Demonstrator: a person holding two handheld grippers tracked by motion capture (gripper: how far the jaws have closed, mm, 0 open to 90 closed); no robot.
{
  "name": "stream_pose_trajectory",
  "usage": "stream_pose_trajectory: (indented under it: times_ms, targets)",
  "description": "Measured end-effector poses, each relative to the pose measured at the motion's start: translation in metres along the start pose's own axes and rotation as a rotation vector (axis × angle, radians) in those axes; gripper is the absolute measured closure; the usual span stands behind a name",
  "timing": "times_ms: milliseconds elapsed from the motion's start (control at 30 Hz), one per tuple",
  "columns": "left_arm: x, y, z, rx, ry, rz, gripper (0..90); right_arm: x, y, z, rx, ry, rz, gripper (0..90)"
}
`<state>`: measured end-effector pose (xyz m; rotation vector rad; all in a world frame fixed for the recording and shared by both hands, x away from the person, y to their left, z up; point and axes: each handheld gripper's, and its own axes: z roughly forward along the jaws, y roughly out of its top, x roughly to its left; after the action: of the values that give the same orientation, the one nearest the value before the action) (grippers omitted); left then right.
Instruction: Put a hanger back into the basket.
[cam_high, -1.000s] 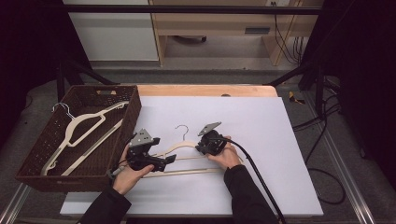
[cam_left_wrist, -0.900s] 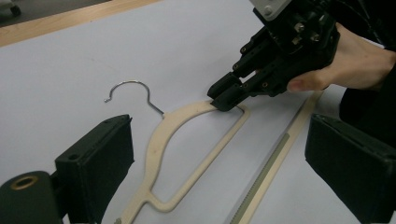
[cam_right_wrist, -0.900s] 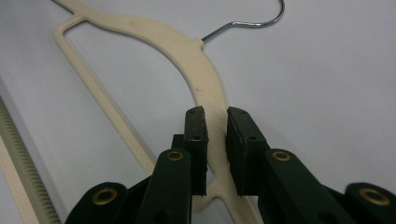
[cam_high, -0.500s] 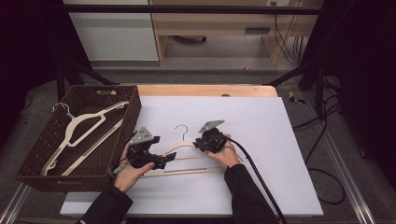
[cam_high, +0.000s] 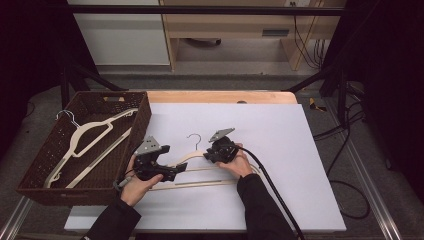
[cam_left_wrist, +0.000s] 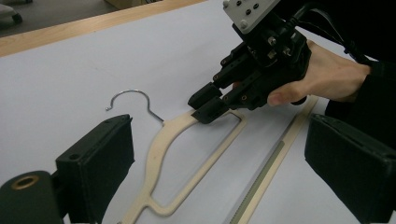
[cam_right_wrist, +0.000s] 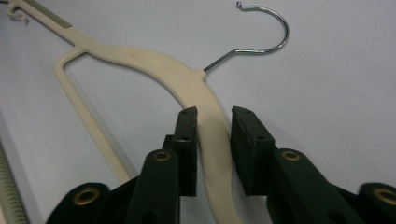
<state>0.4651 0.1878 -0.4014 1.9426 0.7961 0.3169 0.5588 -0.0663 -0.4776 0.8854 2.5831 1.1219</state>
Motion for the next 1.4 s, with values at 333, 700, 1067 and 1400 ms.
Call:
stream_pose_trajectory:
  times_ms: [333, 700, 1067, 1400]
  targets:
    - [-0.002, 0.0, 0.0, -0.001, -0.003, -0.001, 8.0, -0.02, -0.027, -0.059, 0.014, -0.029, -0.011, 56.9]
    - [0.0, 0.0, 0.001, 0.004, 0.001, -0.003, 7.9, -0.024, -0.051, -0.063, 0.09, -0.021, -0.06, 66.4]
    - [0.0, -0.001, 0.001, 0.01, -0.001, -0.002, 7.8, -0.022, -0.054, -0.068, 0.102, 0.015, -0.099, 77.7]
    - [-0.003, -0.002, 0.005, 0.027, -0.003, 0.003, 7.7, 0.003, -0.077, -0.087, 0.082, 0.02, -0.082, 76.7]
